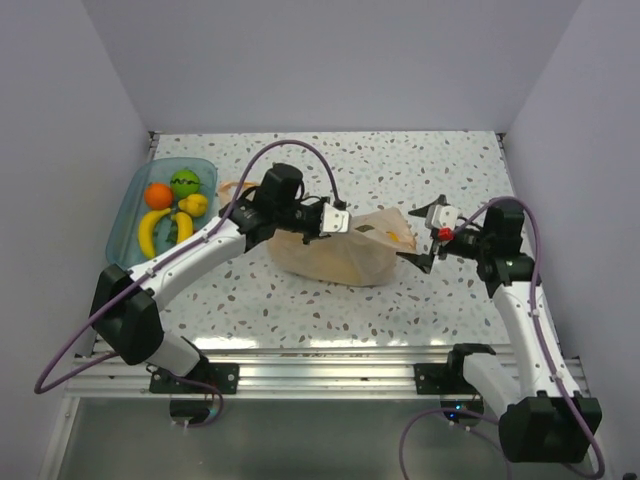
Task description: Place the fake fruits into the plastic bag and tie a complex knot
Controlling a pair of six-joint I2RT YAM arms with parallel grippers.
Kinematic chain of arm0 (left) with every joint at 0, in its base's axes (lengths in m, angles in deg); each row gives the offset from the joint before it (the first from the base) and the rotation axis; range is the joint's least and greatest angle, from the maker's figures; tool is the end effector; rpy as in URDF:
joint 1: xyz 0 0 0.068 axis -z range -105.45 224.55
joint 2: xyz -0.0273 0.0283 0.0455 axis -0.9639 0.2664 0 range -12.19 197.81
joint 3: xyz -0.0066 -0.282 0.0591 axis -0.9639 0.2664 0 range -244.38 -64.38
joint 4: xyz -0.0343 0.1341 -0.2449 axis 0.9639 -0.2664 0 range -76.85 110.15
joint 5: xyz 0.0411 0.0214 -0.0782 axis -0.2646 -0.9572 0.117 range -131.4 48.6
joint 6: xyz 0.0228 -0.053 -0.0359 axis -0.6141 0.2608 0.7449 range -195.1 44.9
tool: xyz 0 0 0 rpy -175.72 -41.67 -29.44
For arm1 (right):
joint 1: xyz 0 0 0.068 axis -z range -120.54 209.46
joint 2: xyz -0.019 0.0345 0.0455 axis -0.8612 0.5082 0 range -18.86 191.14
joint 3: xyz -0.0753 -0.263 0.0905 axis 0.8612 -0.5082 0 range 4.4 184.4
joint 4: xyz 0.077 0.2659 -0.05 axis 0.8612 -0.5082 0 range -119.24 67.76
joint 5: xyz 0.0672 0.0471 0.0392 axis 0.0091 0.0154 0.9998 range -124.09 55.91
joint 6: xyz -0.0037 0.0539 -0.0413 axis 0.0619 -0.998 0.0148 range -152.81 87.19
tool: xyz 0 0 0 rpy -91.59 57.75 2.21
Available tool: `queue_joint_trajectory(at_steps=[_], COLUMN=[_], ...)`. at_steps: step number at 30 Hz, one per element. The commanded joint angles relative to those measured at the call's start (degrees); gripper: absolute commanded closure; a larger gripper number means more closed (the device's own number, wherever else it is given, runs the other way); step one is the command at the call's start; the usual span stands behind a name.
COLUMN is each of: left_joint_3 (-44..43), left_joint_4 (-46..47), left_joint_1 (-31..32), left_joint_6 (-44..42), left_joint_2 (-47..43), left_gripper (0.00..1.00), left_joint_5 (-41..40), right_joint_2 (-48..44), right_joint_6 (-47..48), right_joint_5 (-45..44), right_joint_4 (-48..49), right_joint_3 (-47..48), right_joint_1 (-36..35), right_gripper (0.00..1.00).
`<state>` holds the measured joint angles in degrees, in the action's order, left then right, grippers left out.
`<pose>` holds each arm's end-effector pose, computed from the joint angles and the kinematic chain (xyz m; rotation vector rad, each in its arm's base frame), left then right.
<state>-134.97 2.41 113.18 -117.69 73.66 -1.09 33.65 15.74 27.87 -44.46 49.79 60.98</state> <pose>0.2663 -0.2581 0.3175 1.6304 1.2792 -0.7074 0.2094 0.0426 0.3132 -1.2471 1.3435 0.5127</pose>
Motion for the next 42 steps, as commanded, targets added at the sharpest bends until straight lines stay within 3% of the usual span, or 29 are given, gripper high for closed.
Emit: queue_joint_trajectory(at_steps=[1,11,13,17,18,19,21,25,31,39,42], left_joint_3=[-1.13,-3.24,-2.8,1.05,2.02,4.12,6.24,15.27,27.95,26.56,24.37], left_joint_4=[1.66,1.56,2.79,6.56,8.58,9.64,12.88,16.76,31.97,35.93,34.62], left_joint_1=[-0.31,-0.31,-0.31,-0.14,0.12,0.13,0.82,4.51,12.07,16.04,14.9], left_joint_6=[0.23,0.57,1.89,4.09,4.53,4.71,5.75,1.65,-3.64,-5.32,-1.11], left_joint_2=[-1.12,2.31,2.4,1.17,0.82,0.38,-1.02,-4.53,-5.35,2.83,3.28], left_gripper=[1.0,1.0,1.0,1.0,1.0,1.0,1.0,1.0,1.0,1.0,1.0], left_joint_5=[5.03,8.03,7.76,4.26,2.77,0.92,-2.33,-15.12,-28.86,-39.69,-35.6], right_joint_2=[0.22,6.64,7.17,8.22,8.4,8.83,9.19,10.76,12.09,15.95,17.27], right_joint_6=[-8.12,-11.89,-17.59,-31.65,-36.12,-39.03,-45.81,-56.71,-70.6,-84.05,-85.74], right_joint_5=[6.17,2.21,1.16,-1.66,-1.92,-3.06,-5.08,-10.53,-19.49,-24.51,-19.62], right_joint_4=[14.21,23.78,28.69,35.21,35.31,36.62,36.37,31.56,29.51,26.88,26.87], right_joint_3=[-0.65,-0.3,-0.73,0.04,0.58,0.93,1.98,4.0,1.47,2.51,2.25], right_joint_1=[-2.99,-10.83,-10.92,-10.84,-10.92,-10.84,-10.84,-10.84,-10.84,-10.75,-10.75], right_gripper=[0.01,0.02,0.1,0.46,0.58,0.82,0.99,1.0,1.0,1.0,1.0])
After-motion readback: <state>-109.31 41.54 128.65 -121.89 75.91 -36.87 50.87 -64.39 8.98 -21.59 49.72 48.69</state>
